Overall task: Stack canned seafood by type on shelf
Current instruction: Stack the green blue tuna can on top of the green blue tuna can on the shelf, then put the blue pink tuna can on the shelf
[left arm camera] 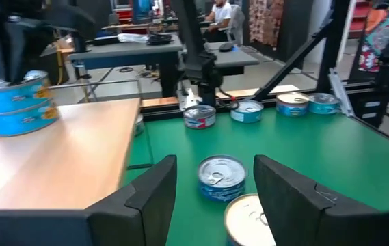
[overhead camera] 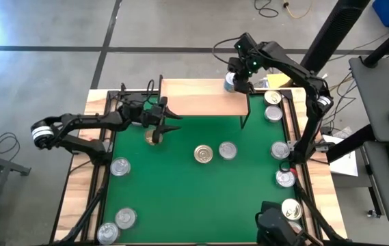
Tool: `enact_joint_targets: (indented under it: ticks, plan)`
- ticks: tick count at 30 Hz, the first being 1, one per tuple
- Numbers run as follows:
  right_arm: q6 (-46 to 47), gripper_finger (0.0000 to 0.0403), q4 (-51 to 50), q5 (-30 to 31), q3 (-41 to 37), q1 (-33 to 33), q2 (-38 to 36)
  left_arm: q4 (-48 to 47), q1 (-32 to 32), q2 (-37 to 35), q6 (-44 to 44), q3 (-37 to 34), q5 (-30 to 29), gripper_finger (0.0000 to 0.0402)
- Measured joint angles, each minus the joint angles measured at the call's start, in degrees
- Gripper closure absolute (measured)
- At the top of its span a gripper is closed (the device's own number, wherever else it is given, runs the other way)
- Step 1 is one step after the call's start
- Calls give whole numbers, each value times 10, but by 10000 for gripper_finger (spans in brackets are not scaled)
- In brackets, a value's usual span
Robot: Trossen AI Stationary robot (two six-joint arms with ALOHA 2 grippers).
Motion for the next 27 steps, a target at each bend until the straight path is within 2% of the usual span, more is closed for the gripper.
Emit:
enact_joint_targets:
  ticks: [7,13,16,19,27]
  plan:
    - [36,365,-16,6,-2,18,-35,-8,-67,0,9,-6,-95,241]
    - [41,365,-11,0,-1,78,-68,-16,-125,-3,-7,-7,-143,243]
    - [70,365,-8,0,-2,127,-83,-24,-169,-13,-22,-7,-169,243]
    - [100,365,-7,-2,-7,194,-94,-29,-231,-28,-27,-11,-222,243]
    - [228,365,-3,-9,-59,407,-93,-41,-452,-33,-57,-21,-452,243]
